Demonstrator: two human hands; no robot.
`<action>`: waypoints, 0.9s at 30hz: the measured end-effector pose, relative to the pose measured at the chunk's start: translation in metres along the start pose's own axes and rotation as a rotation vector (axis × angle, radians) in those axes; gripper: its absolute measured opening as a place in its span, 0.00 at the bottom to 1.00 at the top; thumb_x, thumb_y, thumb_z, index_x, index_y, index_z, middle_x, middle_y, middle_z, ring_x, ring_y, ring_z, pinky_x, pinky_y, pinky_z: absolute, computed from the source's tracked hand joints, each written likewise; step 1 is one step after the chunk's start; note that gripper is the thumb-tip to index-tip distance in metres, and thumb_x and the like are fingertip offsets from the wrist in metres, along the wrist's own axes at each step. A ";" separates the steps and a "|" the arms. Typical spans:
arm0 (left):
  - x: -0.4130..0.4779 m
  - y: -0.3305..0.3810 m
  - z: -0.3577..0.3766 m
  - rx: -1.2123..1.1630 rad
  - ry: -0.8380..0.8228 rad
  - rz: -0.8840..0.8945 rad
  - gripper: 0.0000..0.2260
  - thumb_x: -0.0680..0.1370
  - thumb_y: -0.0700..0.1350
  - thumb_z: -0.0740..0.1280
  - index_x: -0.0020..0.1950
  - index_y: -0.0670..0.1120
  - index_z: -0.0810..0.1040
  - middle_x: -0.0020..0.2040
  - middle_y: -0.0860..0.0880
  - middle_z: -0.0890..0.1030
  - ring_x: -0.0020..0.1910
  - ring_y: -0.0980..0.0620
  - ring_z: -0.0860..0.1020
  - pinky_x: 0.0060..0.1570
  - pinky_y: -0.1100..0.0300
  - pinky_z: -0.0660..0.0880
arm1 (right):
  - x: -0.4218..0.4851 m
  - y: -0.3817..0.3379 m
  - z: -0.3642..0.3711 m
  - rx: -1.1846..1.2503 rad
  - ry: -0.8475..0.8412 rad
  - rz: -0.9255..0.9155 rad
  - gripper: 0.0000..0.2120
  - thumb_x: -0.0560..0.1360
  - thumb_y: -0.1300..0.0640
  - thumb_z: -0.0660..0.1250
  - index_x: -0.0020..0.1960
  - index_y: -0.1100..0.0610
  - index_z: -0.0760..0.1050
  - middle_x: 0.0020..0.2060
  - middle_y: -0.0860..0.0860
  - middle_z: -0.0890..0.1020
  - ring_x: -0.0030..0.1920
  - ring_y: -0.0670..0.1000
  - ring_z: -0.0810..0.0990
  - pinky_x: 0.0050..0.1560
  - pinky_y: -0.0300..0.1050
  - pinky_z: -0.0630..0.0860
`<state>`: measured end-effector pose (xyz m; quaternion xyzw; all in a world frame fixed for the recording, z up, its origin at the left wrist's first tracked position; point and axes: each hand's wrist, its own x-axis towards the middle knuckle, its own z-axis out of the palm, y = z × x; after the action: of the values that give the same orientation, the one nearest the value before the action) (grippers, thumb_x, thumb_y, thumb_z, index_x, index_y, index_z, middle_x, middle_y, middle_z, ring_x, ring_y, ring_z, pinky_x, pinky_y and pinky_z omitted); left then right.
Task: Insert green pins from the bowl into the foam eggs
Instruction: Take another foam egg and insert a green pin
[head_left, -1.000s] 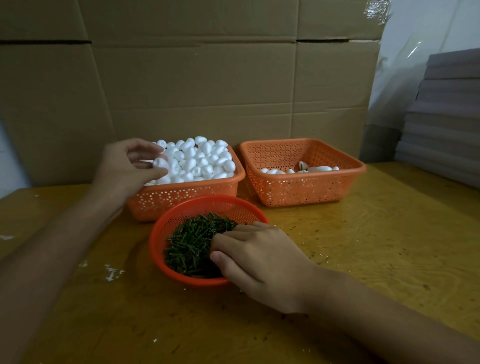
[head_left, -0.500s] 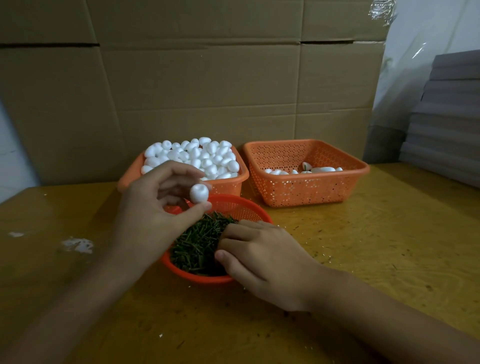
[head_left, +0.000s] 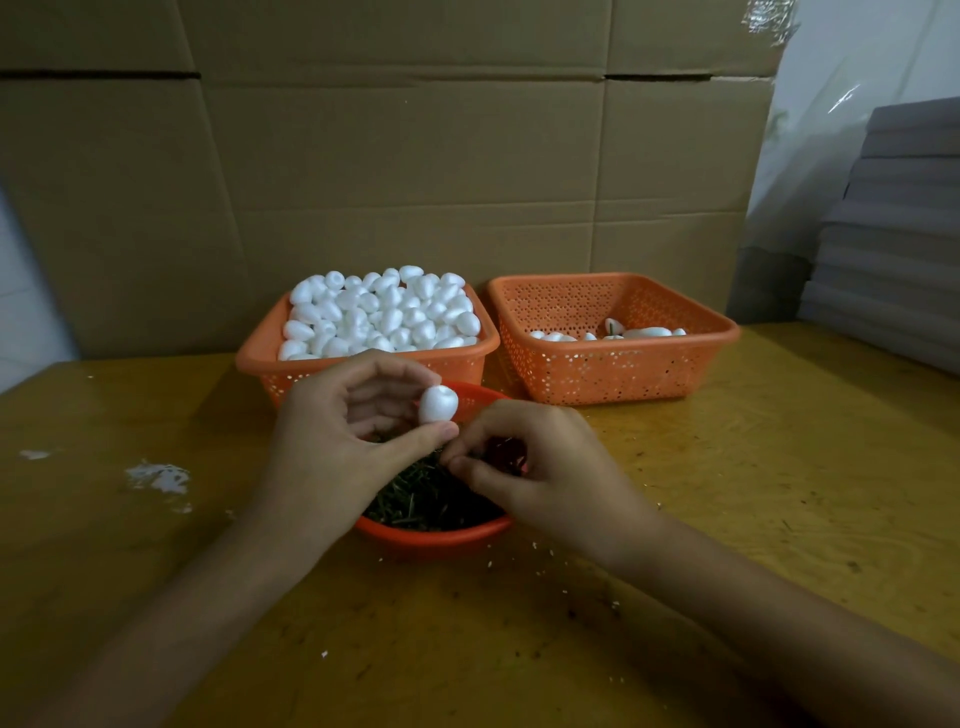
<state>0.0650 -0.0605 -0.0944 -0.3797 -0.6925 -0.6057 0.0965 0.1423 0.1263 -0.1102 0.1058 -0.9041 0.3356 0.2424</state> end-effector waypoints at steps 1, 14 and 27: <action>-0.001 0.000 0.000 -0.010 -0.007 -0.013 0.16 0.66 0.46 0.81 0.52 0.50 0.85 0.49 0.54 0.88 0.50 0.54 0.87 0.50 0.65 0.82 | 0.000 0.002 -0.001 0.050 0.020 0.033 0.04 0.77 0.57 0.75 0.48 0.48 0.86 0.43 0.44 0.86 0.45 0.44 0.83 0.49 0.48 0.80; 0.003 -0.005 -0.009 -0.185 0.017 -0.119 0.19 0.68 0.41 0.81 0.56 0.52 0.87 0.52 0.50 0.89 0.52 0.51 0.88 0.51 0.65 0.82 | 0.005 0.008 -0.006 0.481 0.005 0.162 0.03 0.79 0.65 0.72 0.51 0.61 0.84 0.44 0.53 0.88 0.45 0.53 0.88 0.48 0.44 0.84; 0.005 -0.007 -0.011 -0.179 -0.035 -0.093 0.15 0.66 0.40 0.80 0.52 0.45 0.87 0.50 0.47 0.89 0.52 0.49 0.87 0.51 0.64 0.81 | 0.008 0.003 -0.009 0.678 -0.006 0.169 0.09 0.84 0.67 0.62 0.63 0.61 0.73 0.48 0.60 0.88 0.43 0.57 0.87 0.42 0.45 0.84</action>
<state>0.0536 -0.0681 -0.0943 -0.3647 -0.6541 -0.6623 0.0218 0.1379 0.1346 -0.1023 0.1059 -0.7474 0.6355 0.1623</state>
